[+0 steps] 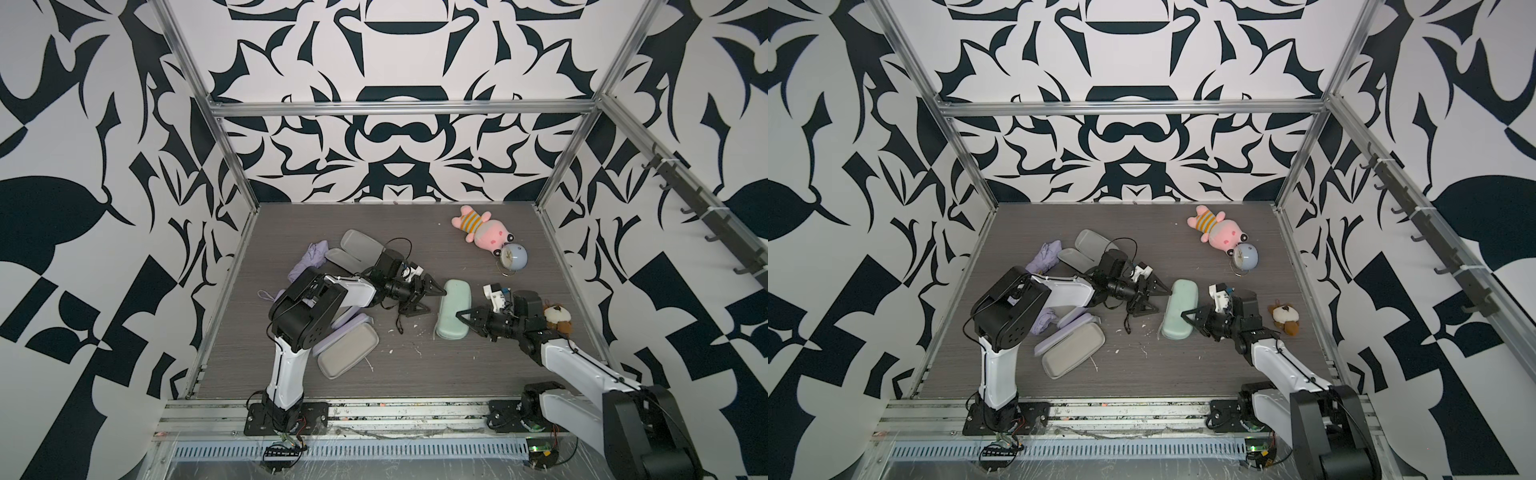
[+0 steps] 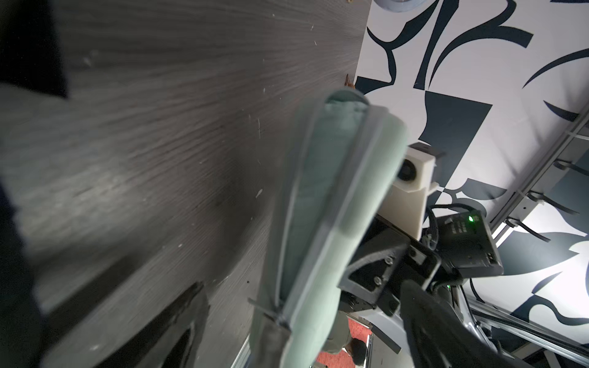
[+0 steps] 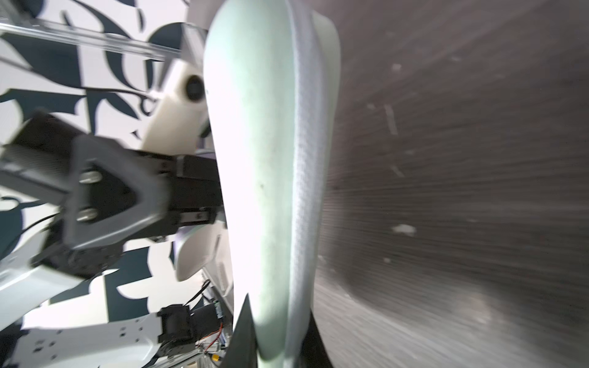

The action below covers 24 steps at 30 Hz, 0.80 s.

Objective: Put umbrellas into zippered umbrella sleeves
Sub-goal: Pick up the umbrella sleeve at the center of the board.

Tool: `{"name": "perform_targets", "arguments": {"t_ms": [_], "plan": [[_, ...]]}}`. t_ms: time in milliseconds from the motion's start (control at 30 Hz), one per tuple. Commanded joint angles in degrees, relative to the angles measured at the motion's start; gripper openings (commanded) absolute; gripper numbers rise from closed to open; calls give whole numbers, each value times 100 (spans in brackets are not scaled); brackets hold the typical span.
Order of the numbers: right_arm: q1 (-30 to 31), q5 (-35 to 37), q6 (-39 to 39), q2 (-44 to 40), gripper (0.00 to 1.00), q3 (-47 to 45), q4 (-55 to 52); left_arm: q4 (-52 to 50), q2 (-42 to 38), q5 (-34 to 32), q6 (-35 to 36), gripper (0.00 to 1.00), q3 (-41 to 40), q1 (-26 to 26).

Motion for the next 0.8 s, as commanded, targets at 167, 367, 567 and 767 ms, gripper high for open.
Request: {"name": "perform_targets", "arguments": {"t_ms": [167, 367, 567, 767], "plan": [[533, -449, 934, 98, 0, 516, 1499, 509, -371, -164, -72, 86, 167, -119], [711, -434, 1253, 353, 1, 825, 1937, 1882, -433, -241, -726, 63, 57, 1], [693, -451, 1389, 600, 26, 967, 2082, 2214, -669, -108, -578, 35, 131, 165], [-129, -647, 878, 273, 63, 1308, 1225, 2237, -1042, 411, 6, 11, -2, 784]]}}
